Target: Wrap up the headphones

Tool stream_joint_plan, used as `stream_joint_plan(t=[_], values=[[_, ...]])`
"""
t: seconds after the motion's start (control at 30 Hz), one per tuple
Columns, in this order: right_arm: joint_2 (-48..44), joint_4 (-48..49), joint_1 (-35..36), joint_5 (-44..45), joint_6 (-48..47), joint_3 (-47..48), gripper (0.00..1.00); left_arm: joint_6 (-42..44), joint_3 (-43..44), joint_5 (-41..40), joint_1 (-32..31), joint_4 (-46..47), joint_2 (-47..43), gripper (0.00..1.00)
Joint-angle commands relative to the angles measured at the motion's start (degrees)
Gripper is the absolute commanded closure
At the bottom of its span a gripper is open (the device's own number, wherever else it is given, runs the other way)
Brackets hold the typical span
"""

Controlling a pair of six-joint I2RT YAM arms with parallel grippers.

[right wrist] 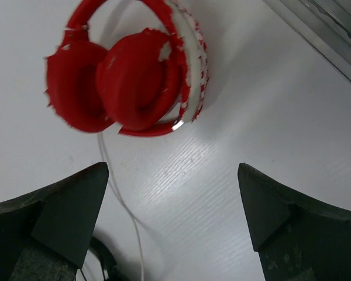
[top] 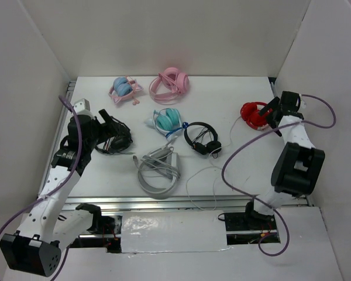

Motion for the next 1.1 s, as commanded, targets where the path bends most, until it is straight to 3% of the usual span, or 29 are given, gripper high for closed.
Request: stream_joint_plan(t=[0.0, 0.3, 0.53, 0.67, 0.93, 1.07], values=[[6.32, 2.4, -3.35, -4.63, 0.65, 5.76, 0.0, 0.18, 1.22, -0.87, 0.38, 2.88, 1.75, 0.01], [18.02, 1.87, -5.12, 3.71, 6.28, 12.27, 0.05, 0.97, 1.04, 0.0, 0.47, 6.13, 6.32, 0.01], [24.62, -0.94, -4.76, 5.74, 7.42, 18.14, 0.23, 1.06, 1.66, -0.96, 0.56, 6.39, 8.96, 0.01], [28.14, -3.06, -4.15, 7.32, 7.78, 20.44, 0.25, 1.23, 1.92, -1.14, 0.56, 6.57, 9.49, 0.01], [34.47, -3.57, -2.22, 5.82, 3.21, 26.68, 0.42, 1.5, 2.1, -0.61, 0.56, 6.57, 9.67, 0.01], [33.25, -1.65, -2.21, 4.16, 1.98, 25.46, 0.65, 1.32, 2.01, -1.05, 0.65, 6.39, 8.7, 0.01]])
